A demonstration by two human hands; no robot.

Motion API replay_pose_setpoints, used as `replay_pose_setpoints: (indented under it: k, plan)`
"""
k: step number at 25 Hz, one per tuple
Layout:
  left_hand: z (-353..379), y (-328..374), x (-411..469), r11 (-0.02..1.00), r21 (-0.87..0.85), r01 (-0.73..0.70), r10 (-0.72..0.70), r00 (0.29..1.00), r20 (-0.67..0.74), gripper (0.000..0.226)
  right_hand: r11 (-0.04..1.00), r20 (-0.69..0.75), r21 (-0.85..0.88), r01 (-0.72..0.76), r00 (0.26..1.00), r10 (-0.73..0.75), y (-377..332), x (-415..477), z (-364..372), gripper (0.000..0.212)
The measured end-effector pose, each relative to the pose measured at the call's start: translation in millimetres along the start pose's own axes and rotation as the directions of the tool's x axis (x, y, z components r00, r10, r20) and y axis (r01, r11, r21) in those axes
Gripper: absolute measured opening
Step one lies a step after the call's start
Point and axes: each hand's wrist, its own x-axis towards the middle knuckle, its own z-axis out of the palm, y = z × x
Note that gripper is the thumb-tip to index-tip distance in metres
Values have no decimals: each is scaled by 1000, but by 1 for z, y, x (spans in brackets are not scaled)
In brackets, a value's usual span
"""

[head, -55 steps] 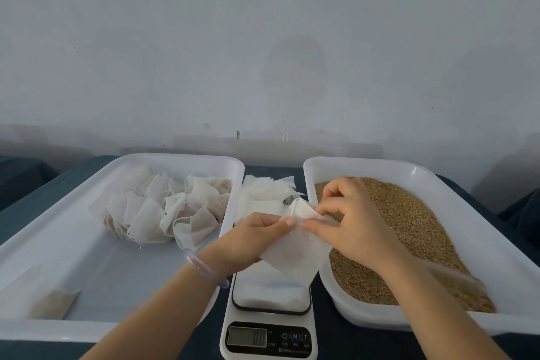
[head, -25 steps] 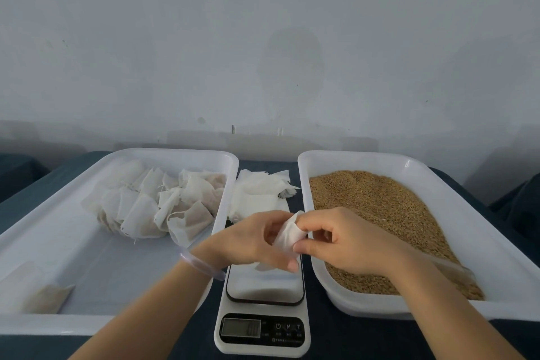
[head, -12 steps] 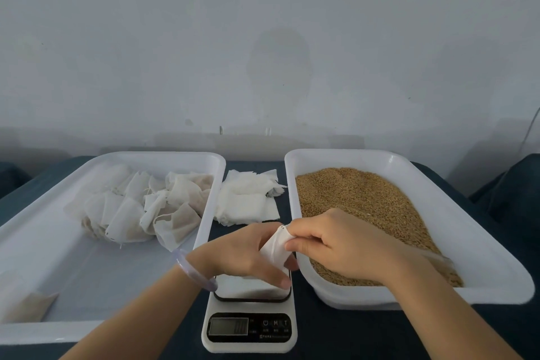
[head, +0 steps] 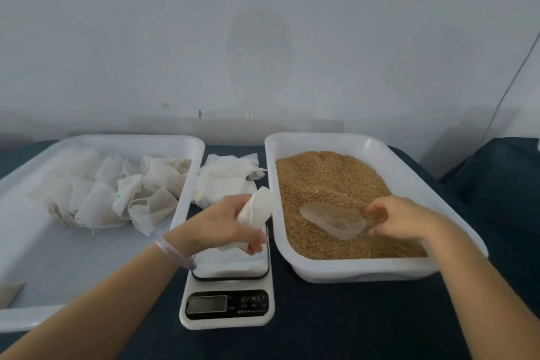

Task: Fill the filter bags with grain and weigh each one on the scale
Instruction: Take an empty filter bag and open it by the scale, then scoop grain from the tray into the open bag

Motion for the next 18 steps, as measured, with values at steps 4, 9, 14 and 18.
replay_pose_setpoints:
  k: [4,9,14,18]
  plan:
    - [1,-3,1,1000,-7,-3,3,994,-114,41,997,-67,77,7,998,-2,19,4,18,28]
    - [-1,3,2,1000,0,-5,5,979,-203,44,996,-280,27,85,957,-74,16,0,5,28]
    - [5,17,15,999,24,-27,33,964,-266,47,946,-513,-325,17,837,-191,-3,6,-3,16]
    - [13,21,21,1000,14,2,2,958,-288,47,976,-391,-188,109,903,-176,-25,15,13,21]
